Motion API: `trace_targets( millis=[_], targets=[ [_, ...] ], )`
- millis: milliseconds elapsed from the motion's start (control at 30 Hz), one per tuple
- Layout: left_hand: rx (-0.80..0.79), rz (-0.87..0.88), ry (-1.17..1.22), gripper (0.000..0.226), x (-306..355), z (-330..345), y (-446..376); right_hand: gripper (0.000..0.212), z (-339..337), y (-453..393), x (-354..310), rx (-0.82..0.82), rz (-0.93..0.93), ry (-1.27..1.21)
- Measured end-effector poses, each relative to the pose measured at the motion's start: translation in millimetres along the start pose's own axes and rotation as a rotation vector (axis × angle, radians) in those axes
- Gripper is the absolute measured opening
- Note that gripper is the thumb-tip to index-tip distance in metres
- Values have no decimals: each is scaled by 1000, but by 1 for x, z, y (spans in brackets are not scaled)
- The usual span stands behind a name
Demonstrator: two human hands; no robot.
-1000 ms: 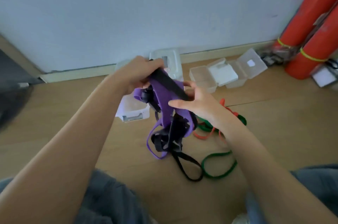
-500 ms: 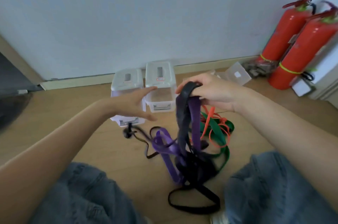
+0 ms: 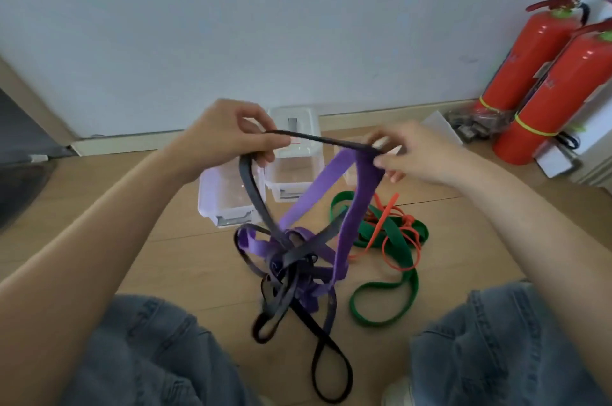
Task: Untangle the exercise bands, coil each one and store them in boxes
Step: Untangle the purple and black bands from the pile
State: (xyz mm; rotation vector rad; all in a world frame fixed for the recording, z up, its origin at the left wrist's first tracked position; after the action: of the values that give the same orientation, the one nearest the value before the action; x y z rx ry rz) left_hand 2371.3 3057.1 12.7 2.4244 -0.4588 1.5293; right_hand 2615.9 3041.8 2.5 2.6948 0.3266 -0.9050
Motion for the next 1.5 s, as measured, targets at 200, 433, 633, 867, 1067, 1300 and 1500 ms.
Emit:
trace_targets(
  millis=[200,433,633,867,1067,1300,1500],
  targets=[
    [-213,-44,-95,20,7,40,14,60,45,5,-30,-300,-109,-238],
    [-177,-30,194,30,-14,34,8,9,35,2,-40,-104,-203,-872],
    [-521,-302,-476,22,-64,65,21,10,5,-2,-19,241,-120,-818],
    [-265,-97,-92,19,-5,37,14,80,55,10,-19,-330,-32,23],
    [-252,-87,-18,25,-24,48,14,10,45,4,-29,-172,-109,-712],
    [-141,-392,-492,33,-143,72,28,17,62,-22,14,194,91,-373],
    [-173,-494,-653,26,-212,94,35,55,166,-48,67,-178,336,171]
  ],
)
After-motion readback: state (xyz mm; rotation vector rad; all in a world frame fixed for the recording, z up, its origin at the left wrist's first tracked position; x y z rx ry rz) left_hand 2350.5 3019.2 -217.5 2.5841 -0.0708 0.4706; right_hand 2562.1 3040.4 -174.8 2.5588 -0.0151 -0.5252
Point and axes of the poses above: each hand's wrist, its own y-axis away from the middle knuckle, its own z-axis out of the palm, x = y × z, the point moved 2 cm from there along -y, towards the middle knuckle, and after that the axes turned 5 degrees about -x, right-handed, at the moved point
